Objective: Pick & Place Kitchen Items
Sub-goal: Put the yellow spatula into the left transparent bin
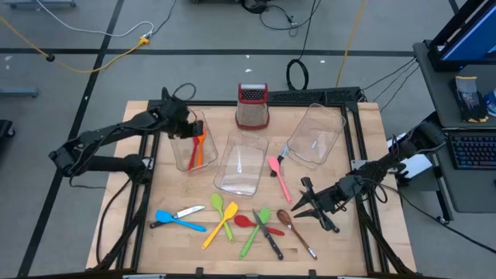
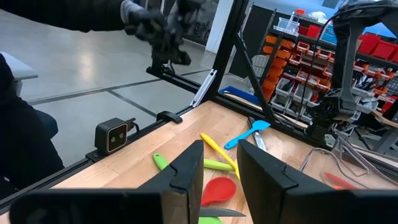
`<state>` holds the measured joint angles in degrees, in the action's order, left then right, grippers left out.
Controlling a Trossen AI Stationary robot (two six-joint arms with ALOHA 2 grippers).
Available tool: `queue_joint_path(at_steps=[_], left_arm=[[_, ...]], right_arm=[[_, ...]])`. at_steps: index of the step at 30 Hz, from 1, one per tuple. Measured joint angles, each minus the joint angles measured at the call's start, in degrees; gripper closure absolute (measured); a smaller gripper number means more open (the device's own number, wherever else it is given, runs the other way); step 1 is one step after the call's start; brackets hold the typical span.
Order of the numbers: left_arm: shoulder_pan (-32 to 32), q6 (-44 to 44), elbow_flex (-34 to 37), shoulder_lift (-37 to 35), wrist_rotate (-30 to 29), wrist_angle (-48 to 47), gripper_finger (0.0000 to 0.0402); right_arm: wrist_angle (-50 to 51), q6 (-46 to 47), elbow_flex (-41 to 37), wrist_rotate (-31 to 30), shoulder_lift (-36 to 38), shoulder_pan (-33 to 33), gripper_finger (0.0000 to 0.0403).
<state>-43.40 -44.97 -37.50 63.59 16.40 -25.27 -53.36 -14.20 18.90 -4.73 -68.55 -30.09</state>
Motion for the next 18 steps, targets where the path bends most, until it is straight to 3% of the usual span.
queue_joint_path(at_steps=[9,18], left_arm=[[6.3,0.9,-7.0,-10.2,-0.7,-0.2,0.028],[26.5,-0.8,-7.6,-17.5,-10.8,-0.2,0.028]], right_arm=[[0.0,0.0,0.0,0.0,0.0,0.0,0.0314],[0.0,0.0,0.0,-0.1,0.0,0.0,0.0314]])
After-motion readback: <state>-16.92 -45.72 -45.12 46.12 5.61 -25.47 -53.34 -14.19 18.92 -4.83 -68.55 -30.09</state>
